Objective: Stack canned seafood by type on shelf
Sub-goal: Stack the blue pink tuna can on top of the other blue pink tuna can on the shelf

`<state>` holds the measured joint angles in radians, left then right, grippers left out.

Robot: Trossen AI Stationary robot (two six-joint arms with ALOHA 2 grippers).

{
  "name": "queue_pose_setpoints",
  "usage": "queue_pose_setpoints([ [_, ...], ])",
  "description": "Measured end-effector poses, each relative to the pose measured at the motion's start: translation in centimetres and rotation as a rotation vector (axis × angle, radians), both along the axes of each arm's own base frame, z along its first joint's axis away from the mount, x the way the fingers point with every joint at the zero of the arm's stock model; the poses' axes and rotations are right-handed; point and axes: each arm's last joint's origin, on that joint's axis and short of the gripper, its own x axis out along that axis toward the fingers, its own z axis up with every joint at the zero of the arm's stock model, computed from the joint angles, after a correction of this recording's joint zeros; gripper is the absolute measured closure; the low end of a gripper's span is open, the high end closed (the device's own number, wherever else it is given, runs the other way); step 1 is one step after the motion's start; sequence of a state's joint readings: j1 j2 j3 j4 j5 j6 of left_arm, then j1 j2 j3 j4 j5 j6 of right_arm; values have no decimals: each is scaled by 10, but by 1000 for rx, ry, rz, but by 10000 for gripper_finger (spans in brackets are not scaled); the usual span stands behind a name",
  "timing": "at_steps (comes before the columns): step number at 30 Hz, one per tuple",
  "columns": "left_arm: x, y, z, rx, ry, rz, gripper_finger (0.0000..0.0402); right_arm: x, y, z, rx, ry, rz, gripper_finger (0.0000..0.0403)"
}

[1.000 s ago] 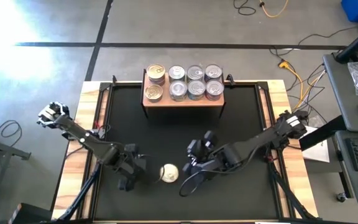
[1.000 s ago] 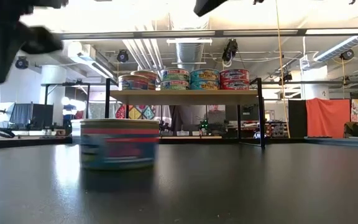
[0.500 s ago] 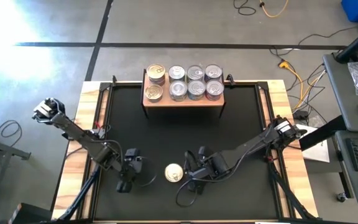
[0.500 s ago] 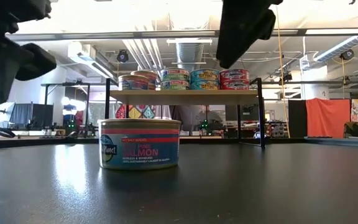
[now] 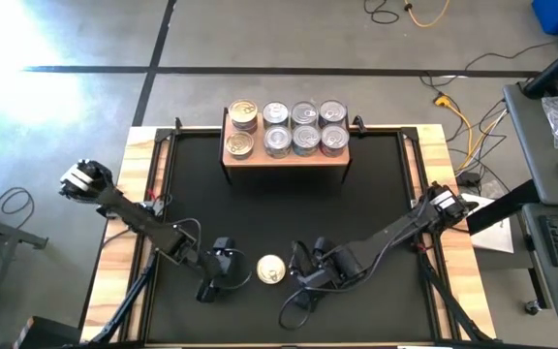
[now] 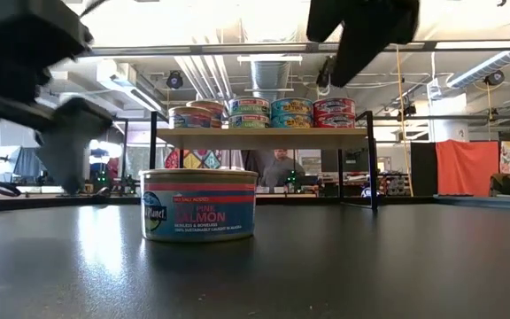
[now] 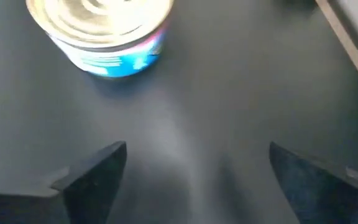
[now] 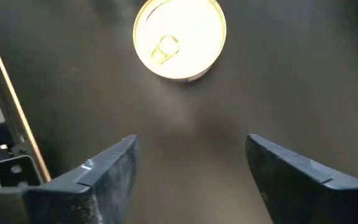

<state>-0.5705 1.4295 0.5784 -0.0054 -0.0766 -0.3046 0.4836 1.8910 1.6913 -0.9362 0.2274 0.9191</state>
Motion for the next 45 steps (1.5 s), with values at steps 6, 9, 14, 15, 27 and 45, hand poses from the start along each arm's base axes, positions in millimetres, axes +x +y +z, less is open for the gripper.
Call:
queue_pose_setpoints([
  [6,18,9,-15,100,-24,-30,15,7,10,-27,-29,48,-7,72],
  [9,30,7,-16,106,-127,-60,21,14,11,-54,-62,109,-6,73],
  [14,37,9,-33,158,-180,-86,32,26,1,-89,-107,188,-27,95],
  [15,38,10,-35,171,-198,-84,34,29,-2,-91,-113,191,-32,99],
  [27,46,21,-45,204,-312,-50,35,41,-21,-81,-153,207,-22,130],
  [45,82,5,-63,133,-374,-82,35,47,-23,-85,-138,191,15,114],
])
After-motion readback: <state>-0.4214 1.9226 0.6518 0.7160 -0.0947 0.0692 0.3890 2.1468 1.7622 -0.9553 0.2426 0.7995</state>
